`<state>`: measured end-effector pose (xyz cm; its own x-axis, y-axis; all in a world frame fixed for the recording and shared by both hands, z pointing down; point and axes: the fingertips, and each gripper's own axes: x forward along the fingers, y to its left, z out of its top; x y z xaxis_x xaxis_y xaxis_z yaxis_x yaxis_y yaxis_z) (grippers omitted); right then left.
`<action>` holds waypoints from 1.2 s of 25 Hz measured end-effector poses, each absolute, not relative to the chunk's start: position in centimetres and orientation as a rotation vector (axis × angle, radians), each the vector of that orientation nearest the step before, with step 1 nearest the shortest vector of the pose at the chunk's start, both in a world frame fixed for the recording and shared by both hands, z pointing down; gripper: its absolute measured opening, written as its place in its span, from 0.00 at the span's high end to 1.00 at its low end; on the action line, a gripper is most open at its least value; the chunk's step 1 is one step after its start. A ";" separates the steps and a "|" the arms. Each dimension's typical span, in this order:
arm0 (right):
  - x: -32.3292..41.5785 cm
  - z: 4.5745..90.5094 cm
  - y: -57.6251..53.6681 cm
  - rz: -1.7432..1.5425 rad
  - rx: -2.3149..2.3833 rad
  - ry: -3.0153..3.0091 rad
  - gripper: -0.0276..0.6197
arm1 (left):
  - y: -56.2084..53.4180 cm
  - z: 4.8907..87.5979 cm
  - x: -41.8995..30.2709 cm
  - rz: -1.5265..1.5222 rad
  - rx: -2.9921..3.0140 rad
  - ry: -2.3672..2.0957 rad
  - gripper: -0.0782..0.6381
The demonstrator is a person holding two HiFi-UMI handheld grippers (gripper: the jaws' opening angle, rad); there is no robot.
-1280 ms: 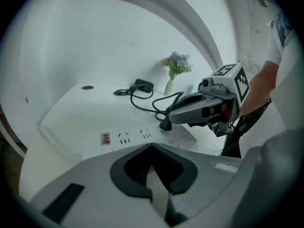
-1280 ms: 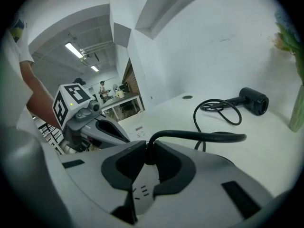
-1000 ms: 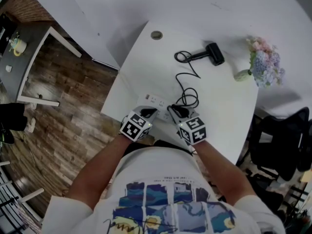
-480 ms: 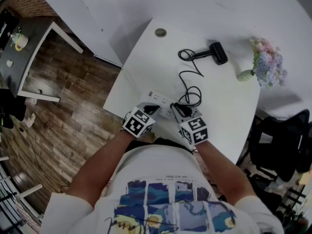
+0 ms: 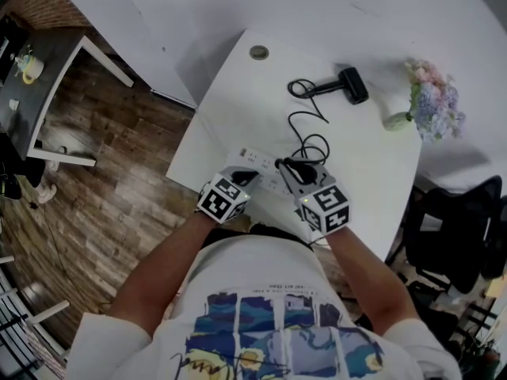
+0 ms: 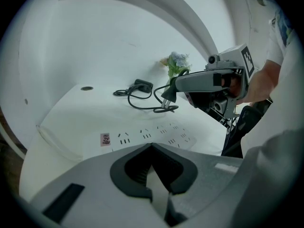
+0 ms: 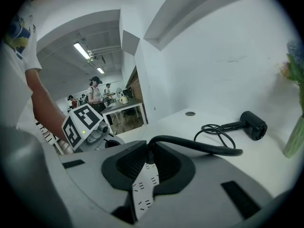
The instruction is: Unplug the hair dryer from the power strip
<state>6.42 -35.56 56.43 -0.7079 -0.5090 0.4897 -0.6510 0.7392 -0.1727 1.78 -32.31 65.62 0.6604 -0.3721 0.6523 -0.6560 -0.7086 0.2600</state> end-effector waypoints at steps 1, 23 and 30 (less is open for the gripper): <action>6.4 56.2 -35.5 0.472 0.884 -2.532 0.88 | -32.3 65.6 1.8 0.787 2.397 -0.800 0.89; 7.1 52.9 -35.4 0.550 0.880 -2.589 0.88 | -32.2 66.0 1.5 0.793 2.411 -0.789 0.89; 7.3 52.6 -35.5 0.554 0.883 -2.597 0.88 | -32.2 65.8 1.5 0.793 2.410 -0.786 0.89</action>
<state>7.31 -35.52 52.64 -0.7483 -0.5023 0.4333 -0.6353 0.7306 -0.2503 1.54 -32.20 65.84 0.6670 -0.3664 0.6487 -0.6453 -0.7194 0.2572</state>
